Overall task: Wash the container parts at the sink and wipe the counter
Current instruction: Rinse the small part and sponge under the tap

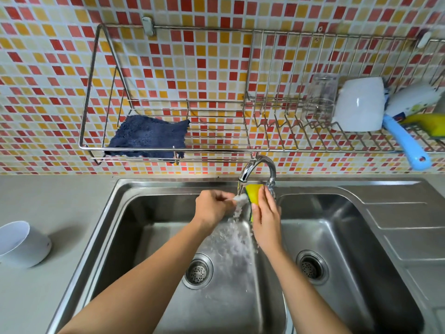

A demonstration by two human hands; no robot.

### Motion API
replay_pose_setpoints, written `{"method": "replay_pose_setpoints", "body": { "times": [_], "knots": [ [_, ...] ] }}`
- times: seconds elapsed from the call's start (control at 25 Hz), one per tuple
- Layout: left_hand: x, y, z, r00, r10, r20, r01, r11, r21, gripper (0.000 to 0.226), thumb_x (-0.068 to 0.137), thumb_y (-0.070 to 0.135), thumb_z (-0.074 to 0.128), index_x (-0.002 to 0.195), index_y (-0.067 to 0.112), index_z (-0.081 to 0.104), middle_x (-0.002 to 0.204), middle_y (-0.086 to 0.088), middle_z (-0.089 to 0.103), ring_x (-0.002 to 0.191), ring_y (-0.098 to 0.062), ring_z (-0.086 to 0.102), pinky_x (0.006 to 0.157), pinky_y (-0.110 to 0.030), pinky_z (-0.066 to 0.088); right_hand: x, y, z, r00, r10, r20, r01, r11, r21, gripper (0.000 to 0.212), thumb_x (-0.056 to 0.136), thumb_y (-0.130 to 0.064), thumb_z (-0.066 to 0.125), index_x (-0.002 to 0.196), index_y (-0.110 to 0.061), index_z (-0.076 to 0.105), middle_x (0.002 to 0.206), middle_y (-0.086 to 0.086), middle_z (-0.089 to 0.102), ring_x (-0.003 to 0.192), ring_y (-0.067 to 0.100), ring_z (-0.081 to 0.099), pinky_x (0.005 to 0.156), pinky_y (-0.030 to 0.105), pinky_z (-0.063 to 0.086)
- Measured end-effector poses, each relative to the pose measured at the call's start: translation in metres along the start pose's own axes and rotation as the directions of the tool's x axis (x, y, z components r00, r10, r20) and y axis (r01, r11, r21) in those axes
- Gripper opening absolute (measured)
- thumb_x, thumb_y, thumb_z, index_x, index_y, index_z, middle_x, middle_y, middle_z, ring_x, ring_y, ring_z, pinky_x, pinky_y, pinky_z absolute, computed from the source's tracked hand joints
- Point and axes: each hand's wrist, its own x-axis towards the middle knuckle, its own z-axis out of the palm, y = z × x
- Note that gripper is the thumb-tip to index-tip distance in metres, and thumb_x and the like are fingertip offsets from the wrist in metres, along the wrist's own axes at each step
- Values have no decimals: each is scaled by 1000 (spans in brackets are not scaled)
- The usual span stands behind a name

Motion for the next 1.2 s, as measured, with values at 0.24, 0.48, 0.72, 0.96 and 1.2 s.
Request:
{"method": "replay_pose_setpoints", "body": {
  "times": [0.24, 0.48, 0.72, 0.96, 1.2],
  "knots": [
    [0, -2, 3, 986, 161, -43, -151, 973, 175, 9, 78, 10, 76, 86, 10, 74, 74, -1, 67, 56, -3, 53, 48, -3, 41, -2, 2, 1, 999, -36, -16, 35, 997, -66, 49, 97, -28, 39, 142, -10, 31, 150, -2, 27, 132, 20, 32, 102, 21, 21],
    [4, -3, -1, 968, 242, -63, -221, 947, 234, 10, 76, 13, 78, 84, 13, 73, 73, -1, 68, 62, -9, 55, 68, -15, 47, 0, 1, 1, 1000, 15, 20, -14, 999, -29, 48, 98, -26, 38, 143, -10, 30, 152, 4, 27, 134, 24, 30, 107, 27, 22],
    [5, -7, -2, 963, 264, -48, -249, 946, 208, 9, 75, 14, 78, 83, 15, 73, 75, -6, 70, 63, -12, 57, 72, -25, 52, 1, 4, 0, 997, 82, 12, -82, 997, 8, 48, 98, -25, 37, 143, -11, 29, 153, 4, 25, 134, 25, 31, 100, 20, 16],
    [7, -7, 0, 980, 193, -54, -186, 976, 116, 8, 77, 17, 77, 76, 12, 70, 71, -2, 71, 59, -10, 62, 63, -18, 51, -1, -5, 3, 1000, 26, 8, -26, 1000, 12, 52, 96, -35, 33, 143, -12, 30, 151, 6, 29, 133, 25, 32, 102, 27, 24],
    [9, -1, 0, 994, -107, 13, 107, 961, -254, 22, 87, 10, 66, 67, 6, 57, 58, -6, 61, 52, -11, 62, 58, -17, 53, -1, -2, -1, 998, 37, 49, -41, 997, 68, 51, 98, -21, 41, 145, -14, 23, 154, 1, 18, 131, 4, 17, 106, 22, 19]
  ]
}}
